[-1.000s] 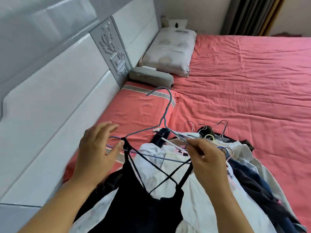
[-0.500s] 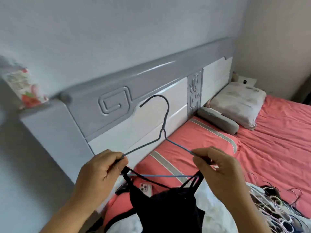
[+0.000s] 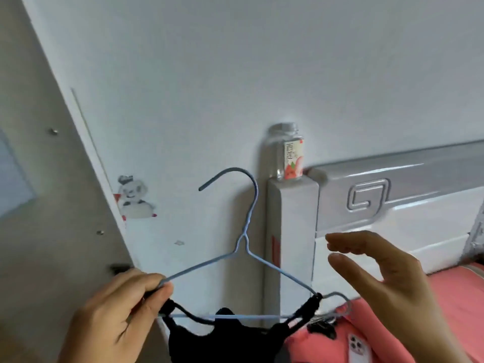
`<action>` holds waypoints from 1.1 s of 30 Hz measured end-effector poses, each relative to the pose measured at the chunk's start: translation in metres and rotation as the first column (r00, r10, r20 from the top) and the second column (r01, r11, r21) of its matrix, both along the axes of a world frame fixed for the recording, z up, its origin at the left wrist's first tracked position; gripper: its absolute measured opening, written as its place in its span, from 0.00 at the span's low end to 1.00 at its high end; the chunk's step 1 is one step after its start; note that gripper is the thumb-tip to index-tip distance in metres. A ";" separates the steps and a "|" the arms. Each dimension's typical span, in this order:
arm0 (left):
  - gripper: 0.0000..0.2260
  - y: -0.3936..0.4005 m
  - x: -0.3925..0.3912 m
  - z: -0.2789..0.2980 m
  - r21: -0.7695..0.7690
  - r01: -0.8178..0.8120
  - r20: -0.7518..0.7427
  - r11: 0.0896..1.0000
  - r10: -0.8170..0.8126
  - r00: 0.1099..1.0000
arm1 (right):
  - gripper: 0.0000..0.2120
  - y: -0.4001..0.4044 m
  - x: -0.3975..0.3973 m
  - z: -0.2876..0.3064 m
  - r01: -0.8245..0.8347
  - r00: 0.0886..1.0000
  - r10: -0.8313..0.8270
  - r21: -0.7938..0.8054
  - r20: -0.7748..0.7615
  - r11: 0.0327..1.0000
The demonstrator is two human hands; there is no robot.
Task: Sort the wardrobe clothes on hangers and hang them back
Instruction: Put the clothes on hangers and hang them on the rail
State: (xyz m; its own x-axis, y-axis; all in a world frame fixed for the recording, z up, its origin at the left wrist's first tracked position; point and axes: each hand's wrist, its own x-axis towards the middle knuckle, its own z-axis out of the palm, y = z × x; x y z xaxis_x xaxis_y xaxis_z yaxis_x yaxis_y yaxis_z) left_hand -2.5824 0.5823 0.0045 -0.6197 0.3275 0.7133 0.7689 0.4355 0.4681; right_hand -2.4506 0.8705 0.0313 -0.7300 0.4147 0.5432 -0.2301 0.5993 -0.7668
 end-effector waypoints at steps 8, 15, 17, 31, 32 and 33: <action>0.13 -0.113 0.002 0.023 -0.029 -0.328 -0.165 0.944 0.319 0.933 | 0.16 -0.093 -0.078 0.023 -0.363 0.932 0.362 0.101 0.031 0.926; 0.10 -0.181 0.024 0.040 0.024 -0.573 -0.134 0.819 0.571 0.810 | 0.22 -0.169 -0.127 0.038 -0.601 0.790 0.614 0.221 0.016 0.768; 0.12 -0.198 0.032 0.045 0.053 -0.631 -0.142 0.774 0.631 0.762 | 0.15 -0.188 -0.138 0.038 -0.658 0.738 0.674 0.205 -0.012 0.724; 0.13 -0.340 0.065 0.128 0.220 -0.812 -0.228 0.540 0.838 0.496 | 0.12 -0.362 -0.198 0.108 -0.726 0.484 0.865 0.492 -0.132 0.481; 0.13 -0.350 0.065 0.137 0.236 -0.812 -0.246 0.533 0.841 0.481 | 0.11 -0.374 -0.202 0.116 -0.713 0.474 0.866 0.508 -0.159 0.483; 0.14 -0.360 0.063 0.146 0.255 -0.811 -0.259 0.527 0.845 0.468 | 0.10 -0.386 -0.206 0.124 -0.702 0.467 0.865 0.518 -0.184 0.489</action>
State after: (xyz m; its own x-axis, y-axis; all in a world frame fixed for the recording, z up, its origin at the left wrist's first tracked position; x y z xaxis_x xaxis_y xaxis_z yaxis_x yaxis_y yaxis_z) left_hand -2.5195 0.2219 0.1503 -0.3037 -0.2862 0.9087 0.1716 0.9218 0.3477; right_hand -2.6564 0.4843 0.1554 -0.3396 -0.4901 0.8028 -0.9406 0.1803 -0.2879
